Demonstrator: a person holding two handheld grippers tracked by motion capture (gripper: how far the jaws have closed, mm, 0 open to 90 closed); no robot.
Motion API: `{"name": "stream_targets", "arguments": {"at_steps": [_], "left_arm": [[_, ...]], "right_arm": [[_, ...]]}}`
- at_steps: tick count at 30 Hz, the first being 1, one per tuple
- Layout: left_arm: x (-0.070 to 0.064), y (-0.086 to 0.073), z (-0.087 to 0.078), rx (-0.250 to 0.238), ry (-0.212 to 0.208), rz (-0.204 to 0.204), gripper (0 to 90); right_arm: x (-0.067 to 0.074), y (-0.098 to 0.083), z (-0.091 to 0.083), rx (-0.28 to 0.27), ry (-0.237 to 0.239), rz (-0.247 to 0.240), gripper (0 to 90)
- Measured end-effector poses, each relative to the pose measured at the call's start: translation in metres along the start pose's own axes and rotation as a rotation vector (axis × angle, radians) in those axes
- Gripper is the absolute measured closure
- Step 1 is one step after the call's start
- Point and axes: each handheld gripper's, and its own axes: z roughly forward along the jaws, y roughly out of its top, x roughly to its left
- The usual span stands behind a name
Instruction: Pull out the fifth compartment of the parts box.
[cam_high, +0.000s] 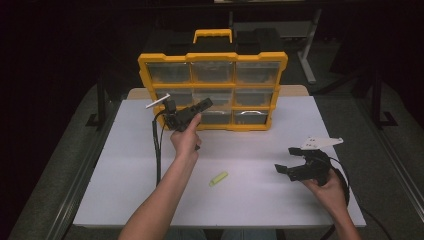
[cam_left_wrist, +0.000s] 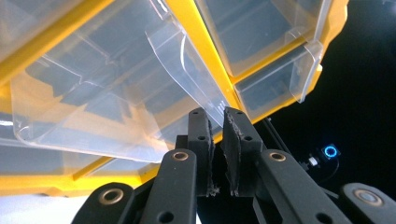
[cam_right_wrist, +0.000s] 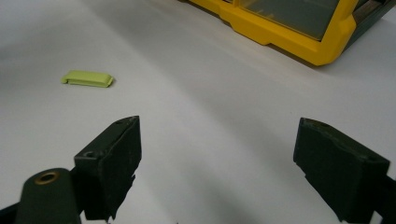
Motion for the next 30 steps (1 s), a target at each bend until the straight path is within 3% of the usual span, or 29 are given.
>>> {"name": "stream_targets", "arguments": {"at_steps": [7, 14, 23, 28, 29, 30], "left_arm": [[-0.004, -0.003, -0.010, 0.015, 0.006, 0.015, 80.9], [-0.005, -0.005, -0.014, 0.028, -0.003, 0.048, 81.4], [-0.007, -0.005, -0.016, 0.088, 0.032, 0.168, 80.1], [-0.008, -0.003, -0.020, 0.141, 0.062, 0.263, 74.8], [-0.009, -0.003, -0.021, 0.177, 0.069, 0.313, 70.7], [-0.009, -0.003, -0.021, 0.177, 0.069, 0.313, 69.2]], "right_arm": [[0.002, 0.000, 0.004, 0.022, -0.003, -0.025, 14.3], [0.002, 0.000, 0.003, 0.015, 0.001, -0.015, 14.3], [0.002, 0.000, 0.002, 0.016, -0.002, -0.021, 14.3], [0.003, 0.000, 0.001, 0.010, -0.003, -0.032, 14.3], [0.003, -0.001, 0.001, 0.010, -0.001, -0.035, 14.3], [0.003, -0.001, 0.001, 0.010, -0.001, -0.035, 14.3]]}}
